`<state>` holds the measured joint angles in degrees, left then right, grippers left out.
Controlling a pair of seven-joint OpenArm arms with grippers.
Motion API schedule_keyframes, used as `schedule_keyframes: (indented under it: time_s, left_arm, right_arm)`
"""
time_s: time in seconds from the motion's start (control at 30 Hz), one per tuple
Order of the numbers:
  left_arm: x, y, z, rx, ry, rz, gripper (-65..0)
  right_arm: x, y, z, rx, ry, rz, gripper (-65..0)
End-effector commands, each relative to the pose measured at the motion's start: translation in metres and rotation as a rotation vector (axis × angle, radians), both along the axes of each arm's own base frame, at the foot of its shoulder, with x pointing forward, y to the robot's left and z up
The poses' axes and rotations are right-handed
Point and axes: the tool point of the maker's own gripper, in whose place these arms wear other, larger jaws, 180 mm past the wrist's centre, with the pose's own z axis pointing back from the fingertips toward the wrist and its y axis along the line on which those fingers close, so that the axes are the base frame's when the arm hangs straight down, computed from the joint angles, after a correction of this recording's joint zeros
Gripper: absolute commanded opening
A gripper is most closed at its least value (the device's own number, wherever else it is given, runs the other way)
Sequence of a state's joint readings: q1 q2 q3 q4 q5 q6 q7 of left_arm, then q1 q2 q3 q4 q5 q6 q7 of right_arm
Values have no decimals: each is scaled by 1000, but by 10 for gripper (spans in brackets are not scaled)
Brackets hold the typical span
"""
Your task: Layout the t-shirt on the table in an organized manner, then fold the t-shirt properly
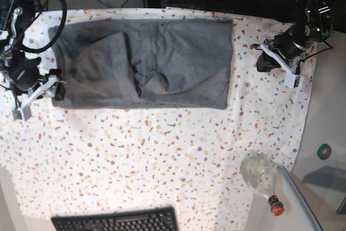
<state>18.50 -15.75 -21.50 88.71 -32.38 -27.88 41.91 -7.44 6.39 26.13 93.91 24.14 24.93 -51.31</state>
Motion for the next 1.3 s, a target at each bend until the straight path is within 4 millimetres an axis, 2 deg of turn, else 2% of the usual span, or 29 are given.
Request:
schedule_keyframes:
  time_s: [0.0,0.07,0.2,0.27,0.37,0.5,0.67,0.77,0.93,1.17,1.2,1.27]
  left_arm:
    - [6,5,12,-1,-47,-18,-650]
    - [3,14,12,-2,-57,-29,-650]
    - [-4,34,3,43,-28,-36,-650]
    - [-5,35,-1,95,-32,-70,-650]
    - [-10,12,-17,116,-43,-150,-650]
    - [-19,-1,-42,67,-23,-133,-650]
    - [-19,-22,-59,5,-21,-151,-650]
    - [-15,-41,-64,-17,-27,-170,-650]
    - [-12,-67,-68,-29,-22,-197,-650]
    - [-1,-103,-68,-92,-41,-204,-650]
    - [-1,-104,-67,-95,-43,-204,-650]
    - [6,-106,-64,-96,-56,-207,-650]
  right_arm:
    - [3,-6,3,17,-14,18,-203]
    - [-2,-10,-5,79,0,50,-158]
    - [-14,-27,-28,206,35,40,-155]
    - [-17,-33,-41,234,72,33,-155]
    - [-21,-34,-55,274,121,10,-155]
    - [-28,-29,-63,294,156,9,-155]
    - [-40,-7,-71,327,225,44,-155]
    - [-44,10,-76,348,257,76,-155]
    - [-38,47,-72,344,254,191,-155]
    - [-36,48,-71,353,244,175,-159]
    - [-33,46,-70,352,233,172,-173]
    - [-26,46,-69,358,204,159,-257]
